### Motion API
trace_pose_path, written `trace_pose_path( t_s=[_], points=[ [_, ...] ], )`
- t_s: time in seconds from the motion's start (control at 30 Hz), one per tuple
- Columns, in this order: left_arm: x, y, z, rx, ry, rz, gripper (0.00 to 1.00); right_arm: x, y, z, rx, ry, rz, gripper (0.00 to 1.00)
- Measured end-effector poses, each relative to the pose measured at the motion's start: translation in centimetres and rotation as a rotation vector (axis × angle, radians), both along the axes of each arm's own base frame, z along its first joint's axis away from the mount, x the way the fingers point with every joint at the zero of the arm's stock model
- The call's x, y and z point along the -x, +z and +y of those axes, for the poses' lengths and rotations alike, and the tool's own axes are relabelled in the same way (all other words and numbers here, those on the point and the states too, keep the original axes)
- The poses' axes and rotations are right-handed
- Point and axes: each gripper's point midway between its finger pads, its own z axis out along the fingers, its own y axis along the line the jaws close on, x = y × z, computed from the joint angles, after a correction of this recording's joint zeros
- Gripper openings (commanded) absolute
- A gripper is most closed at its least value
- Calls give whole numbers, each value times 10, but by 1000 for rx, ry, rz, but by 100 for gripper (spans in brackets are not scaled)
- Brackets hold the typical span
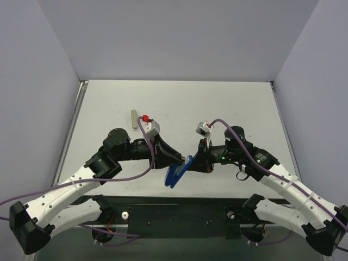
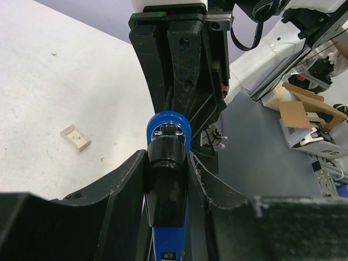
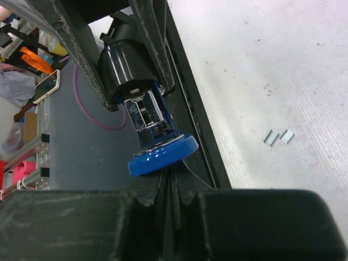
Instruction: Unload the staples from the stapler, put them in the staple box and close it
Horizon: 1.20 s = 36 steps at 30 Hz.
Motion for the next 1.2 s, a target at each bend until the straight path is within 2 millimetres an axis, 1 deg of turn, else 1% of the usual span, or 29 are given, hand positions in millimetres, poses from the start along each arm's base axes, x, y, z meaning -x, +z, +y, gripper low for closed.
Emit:
trace_pose_path(
  t_s=[0.2,0.33,0.53,0.83,0.9,0.93,0.97,1.0,1.03,1.2],
  points=[
    [0,0,-3,3,-15,-1,0,3,6,8,-40,40,29,0],
    [-3,-5,-6,-7,-18,9,0,2,3,14,-28,58,58,0],
    [-5,-1,-11,-8,-40,7,0,5,-5,26,32,121,118,0],
    [1,-15,-16,-52,-111,51,0,14,-16,22,109,164,188,0],
    [2,-18,-16,-61,-116,57,4,16,-18,21,120,167,191,0],
    [2,-19,-16,-65,-116,59,9,16,-19,20,122,167,191,0],
    [2,-21,-16,-70,-114,62,10,16,-19,20,125,167,192,0],
    [2,-21,-16,-71,-115,63,9,16,-20,20,127,166,192,0],
    [2,-21,-16,-72,-116,61,0,16,-19,19,129,162,188,0],
    [3,-15,-18,-54,-106,28,0,15,-14,16,122,136,151,0]
  ],
)
